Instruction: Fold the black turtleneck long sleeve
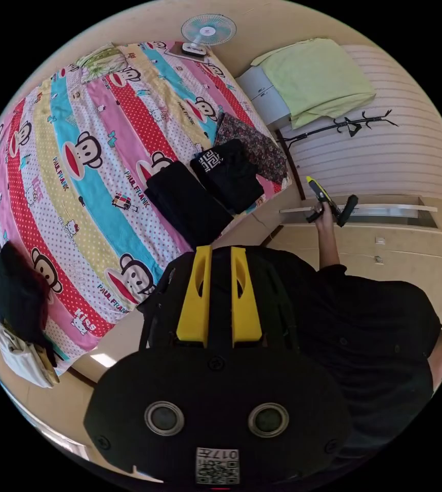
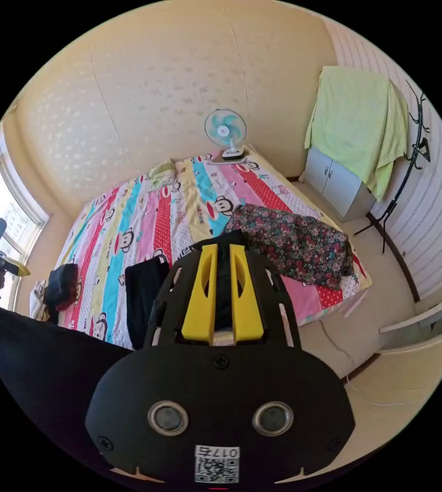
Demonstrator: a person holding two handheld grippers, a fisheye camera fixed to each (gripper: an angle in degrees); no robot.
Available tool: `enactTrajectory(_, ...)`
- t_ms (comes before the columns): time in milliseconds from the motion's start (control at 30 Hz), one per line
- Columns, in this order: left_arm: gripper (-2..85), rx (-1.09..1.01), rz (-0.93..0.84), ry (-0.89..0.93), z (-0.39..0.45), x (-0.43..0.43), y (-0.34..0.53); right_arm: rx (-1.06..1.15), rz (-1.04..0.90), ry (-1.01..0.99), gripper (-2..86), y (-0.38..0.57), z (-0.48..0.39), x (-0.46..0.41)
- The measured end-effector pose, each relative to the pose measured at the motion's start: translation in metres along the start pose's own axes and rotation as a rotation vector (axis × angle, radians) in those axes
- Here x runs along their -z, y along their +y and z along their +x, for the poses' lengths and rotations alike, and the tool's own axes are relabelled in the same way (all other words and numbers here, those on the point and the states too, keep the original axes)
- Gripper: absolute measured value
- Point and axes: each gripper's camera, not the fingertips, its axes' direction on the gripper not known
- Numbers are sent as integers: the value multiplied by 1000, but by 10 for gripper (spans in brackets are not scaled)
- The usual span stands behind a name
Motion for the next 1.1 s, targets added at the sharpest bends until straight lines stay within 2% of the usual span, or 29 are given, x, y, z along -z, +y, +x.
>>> enactTrajectory(67, 65, 56, -50, -9, -8, -29, 1, 27, -261, 8, 17, -20, 10, -58)
enactTrajectory(133, 65, 125, -85, -9, -21, -49, 6, 66, -347, -48, 18, -31, 13, -95)
enactTrajectory(300, 65, 269, -26, 6, -52, -61, 34, -35, -309, -138, 47, -68, 24, -153)
enactTrajectory(433, 65, 378, 50, -28, -76, -56, 61, -134, -388, 126, 102, -96, 35, -213)
enactTrajectory(533, 65, 417, 95, -43, -91, -54, 77, -292, -530, 91, 66, -96, 53, -254)
enactTrajectory(600, 65, 435, 115, -51, -101, -54, 85, -406, -404, 47, 46, -104, 55, -229)
enactTrajectory(633, 65, 440, 129, -54, -109, -53, 90, -407, -268, -31, 39, -115, 45, -198)
enactTrajectory(700, 65, 455, 147, -48, -123, -53, 95, -328, -90, -214, 32, -133, 19, -151)
enactTrajectory(767, 65, 459, 173, 2, -145, -53, 100, -99, 97, -441, 26, -163, -24, -93)
enactTrajectory(833, 65, 422, 196, 67, -160, -54, 99, 49, 195, -506, 25, -187, -52, -53)
enactTrajectory(967, 66, 361, 202, 223, -201, -56, 91, 382, 248, -536, 24, -221, -118, 24)
enactTrajectory(1100, 66, 314, 202, 269, -225, -56, 90, 496, 133, -616, 23, -207, -166, 40)
